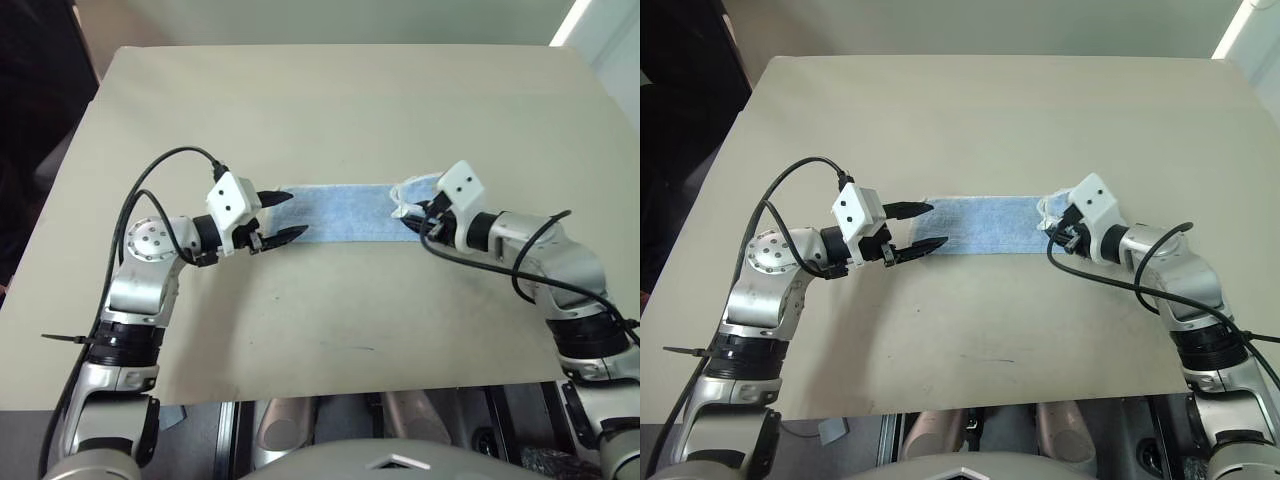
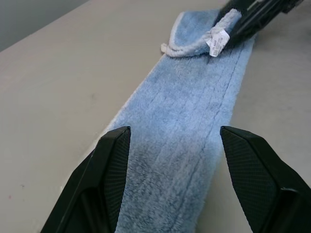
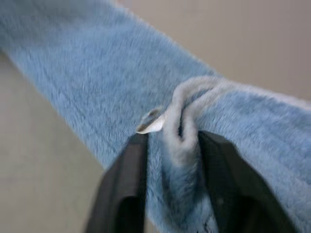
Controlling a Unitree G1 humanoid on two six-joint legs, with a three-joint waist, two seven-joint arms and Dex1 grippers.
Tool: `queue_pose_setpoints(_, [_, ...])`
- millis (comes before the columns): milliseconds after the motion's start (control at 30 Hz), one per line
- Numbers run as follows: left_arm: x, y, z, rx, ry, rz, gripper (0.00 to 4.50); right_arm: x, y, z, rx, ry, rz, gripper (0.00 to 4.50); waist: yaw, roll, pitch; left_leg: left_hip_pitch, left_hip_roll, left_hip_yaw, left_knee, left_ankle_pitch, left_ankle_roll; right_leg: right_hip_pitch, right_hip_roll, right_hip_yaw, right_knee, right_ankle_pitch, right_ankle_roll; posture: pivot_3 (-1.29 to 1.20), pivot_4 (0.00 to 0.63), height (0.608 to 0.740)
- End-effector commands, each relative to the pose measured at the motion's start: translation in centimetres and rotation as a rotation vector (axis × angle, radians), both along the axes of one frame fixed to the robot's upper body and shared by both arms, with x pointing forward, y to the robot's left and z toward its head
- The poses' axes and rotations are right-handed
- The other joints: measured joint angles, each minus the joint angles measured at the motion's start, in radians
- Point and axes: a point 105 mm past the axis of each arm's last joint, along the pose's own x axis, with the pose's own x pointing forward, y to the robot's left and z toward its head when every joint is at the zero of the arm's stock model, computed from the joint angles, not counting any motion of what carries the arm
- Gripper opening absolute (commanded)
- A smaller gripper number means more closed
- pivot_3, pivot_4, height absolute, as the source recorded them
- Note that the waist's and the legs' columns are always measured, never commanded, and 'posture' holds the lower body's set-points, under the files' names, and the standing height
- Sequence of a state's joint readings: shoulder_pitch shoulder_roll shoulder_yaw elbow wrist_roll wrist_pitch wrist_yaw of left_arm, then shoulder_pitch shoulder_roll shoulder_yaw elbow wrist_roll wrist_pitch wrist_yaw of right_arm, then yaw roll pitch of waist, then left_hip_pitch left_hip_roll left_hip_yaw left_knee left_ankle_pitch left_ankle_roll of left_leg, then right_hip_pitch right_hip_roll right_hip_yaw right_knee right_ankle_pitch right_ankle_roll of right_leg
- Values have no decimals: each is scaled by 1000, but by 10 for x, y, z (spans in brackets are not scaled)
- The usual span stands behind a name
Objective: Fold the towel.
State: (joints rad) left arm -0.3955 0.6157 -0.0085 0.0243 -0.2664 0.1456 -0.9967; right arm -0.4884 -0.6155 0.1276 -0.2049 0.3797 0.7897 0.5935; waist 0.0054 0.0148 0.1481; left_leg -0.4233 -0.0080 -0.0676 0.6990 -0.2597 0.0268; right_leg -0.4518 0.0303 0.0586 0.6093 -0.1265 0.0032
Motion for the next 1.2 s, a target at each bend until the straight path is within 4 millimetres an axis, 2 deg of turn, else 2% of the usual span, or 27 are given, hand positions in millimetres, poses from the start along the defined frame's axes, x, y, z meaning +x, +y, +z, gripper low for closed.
queue_pose_setpoints(33, [-4,1,15,-38,-41,7,3185,-6,-2,30,116,-71,0,3078,0,0,0,0,0,0,0,0,0,0,0,0,0,-2,-3,0,150,740])
queue_pose_setpoints(100, [-7,2,15,-59,-29,16,3185,-13,-5,39,167,-83,4,3717,0,0,0,0,0,0,0,0,0,0,0,0,0,-2,-3,0,150,740])
queue_pose_setpoints(167, [-10,2,15,-78,-18,22,3185,-19,-9,45,209,-87,16,3717,0,0,0,0,0,0,0,0,0,1,0,0,0,-3,-4,0,150,740])
queue_pose_setpoints(267, [-12,8,14,-156,27,76,3185,-9,-31,48,273,-82,-87,3717,-2,0,0,1,0,1,0,1,-1,1,0,0,0,-3,-6,0,150,740])
queue_pose_setpoints(367, [-16,9,12,-254,110,119,3185,9,-42,26,187,-54,-189,3087,-4,0,0,4,0,1,0,1,-1,4,0,1,0,-3,-6,0,150,740])
queue_pose_setpoints(633, [-32,10,5,-559,336,267,3185,32,-27,-31,120,12,-183,210,-8,0,0,7,0,1,-1,1,-1,5,0,1,1,-1,-3,0,150,740])
queue_pose_setpoints(667, [-33,11,4,-605,367,300,3185,32,-27,-38,100,18,-180,16,-8,0,0,6,0,1,-1,1,-1,5,0,0,1,-1,-2,0,150,740])
queue_pose_setpoints(733, [-35,14,-2,-649,419,359,3185,32,-26,-45,70,10,-166,16,-8,0,0,7,0,1,-1,1,-1,6,0,0,0,-1,-2,0,150,740])
queue_pose_setpoints(867, [-48,16,-27,-670,546,493,3185,28,-15,-18,143,-75,-86,16,-9,0,0,12,0,1,-1,1,-1,11,0,1,-1,-4,-8,0,150,740])
queue_pose_setpoints(967, [-54,17,-34,-745,618,557,3778,23,-12,8,168,-165,-19,0,-9,0,0,15,0,2,-1,2,-2,14,0,1,0,-8,-3,0,150,740])
queue_pose_setpoints(1033, [-55,19,-37,-809,665,601,4475,22,-11,24,181,-215,9,0,-8,0,0,16,0,2,-1,2,-3,15,0,1,0,-9,-1,0,150,740])
queue_pose_setpoints(1200, [-49,18,-37,-944,758,662,4475,23,-10,58,229,-311,47,0,-7,0,0,21,0,2,-2,2,-4,20,0,1,0,-11,0,0,150,740])
